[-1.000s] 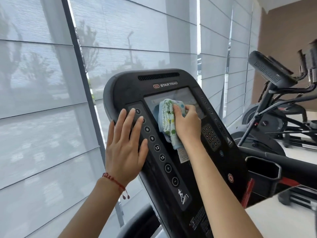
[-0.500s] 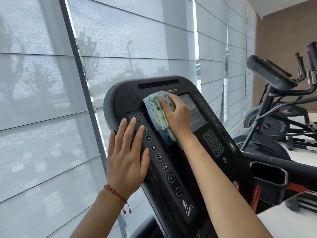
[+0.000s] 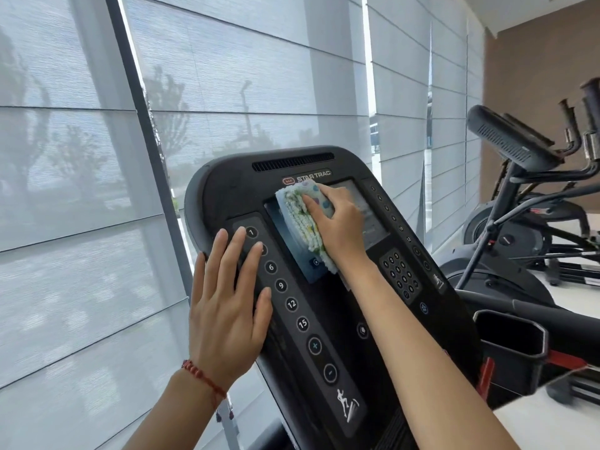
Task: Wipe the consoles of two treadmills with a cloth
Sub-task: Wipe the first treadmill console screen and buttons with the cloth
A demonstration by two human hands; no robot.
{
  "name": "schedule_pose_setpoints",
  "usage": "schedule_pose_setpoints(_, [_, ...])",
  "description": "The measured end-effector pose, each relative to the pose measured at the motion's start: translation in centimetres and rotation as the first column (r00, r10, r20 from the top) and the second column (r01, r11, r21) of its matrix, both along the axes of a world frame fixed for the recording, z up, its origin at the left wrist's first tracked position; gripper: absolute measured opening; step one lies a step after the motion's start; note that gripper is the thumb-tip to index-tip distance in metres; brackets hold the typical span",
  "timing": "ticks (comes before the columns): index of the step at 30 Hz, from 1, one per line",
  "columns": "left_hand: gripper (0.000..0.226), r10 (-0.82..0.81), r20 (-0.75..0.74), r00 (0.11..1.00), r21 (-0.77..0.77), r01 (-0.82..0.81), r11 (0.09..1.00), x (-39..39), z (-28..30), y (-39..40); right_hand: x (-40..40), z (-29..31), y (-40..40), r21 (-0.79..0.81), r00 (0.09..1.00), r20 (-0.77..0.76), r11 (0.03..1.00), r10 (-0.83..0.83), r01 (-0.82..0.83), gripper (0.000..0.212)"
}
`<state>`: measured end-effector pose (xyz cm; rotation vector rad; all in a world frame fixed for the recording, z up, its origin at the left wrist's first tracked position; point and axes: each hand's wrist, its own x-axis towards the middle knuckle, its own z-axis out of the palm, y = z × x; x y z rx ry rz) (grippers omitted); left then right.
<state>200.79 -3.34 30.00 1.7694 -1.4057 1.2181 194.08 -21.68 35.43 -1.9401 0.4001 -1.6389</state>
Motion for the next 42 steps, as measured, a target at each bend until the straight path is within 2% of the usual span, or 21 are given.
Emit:
schedule_pose_setpoints(5, [0.049, -0.012, -0.006, 1.000, -0.021, 0.012, 1.000, 0.0, -0.2, -0.1, -0.9, 0.4, -6.4, 0.102, 0.989, 0.000, 0.984, -0.145, 0.144, 0.039])
schedule_pose_setpoints(11, [0.050, 0.001, -0.005, 1.000, -0.027, -0.001, 1.000, -0.2, -0.1, -0.3, -1.7, 0.4, -9.7, 0.198, 0.983, -0.009, 0.963, -0.184, 0.182, 0.038])
schedule_pose_setpoints(14, [0.050, 0.010, -0.004, 1.000, -0.030, -0.010, 1.000, -0.3, -0.1, -0.3, -1.3, -0.1, -7.6, 0.147, 0.992, 0.020, 0.982, -0.125, 0.121, 0.033])
schedule_pose_setpoints(20, [0.050, 0.020, 0.009, 1.000, -0.025, -0.020, 0.999, -0.3, -0.2, -0.1, -1.2, -1.7, -0.2, -0.036, 1.000, 0.005, 0.999, 0.023, -0.023, 0.042])
schedule_pose_setpoints(24, [0.050, 0.012, 0.019, 1.000, -0.023, -0.011, 1.000, -0.3, -0.1, -0.1, -1.6, -2.9, 1.2, -0.118, 0.996, 0.014, 0.989, 0.091, -0.089, 0.043])
schedule_pose_setpoints(35, [0.050, -0.004, 0.003, 1.000, -0.046, 0.004, 0.999, -0.3, -0.2, -0.3, -3.9, -1.7, -10.3, 0.143, 0.981, -0.038, 0.970, -0.193, 0.196, 0.035])
schedule_pose_setpoints(42, [0.050, 0.001, 0.011, 1.000, -0.047, 0.000, 0.999, -0.2, -0.3, -0.3, -3.7, -2.2, -9.2, 0.195, 0.983, -0.048, 0.963, -0.179, 0.185, 0.033])
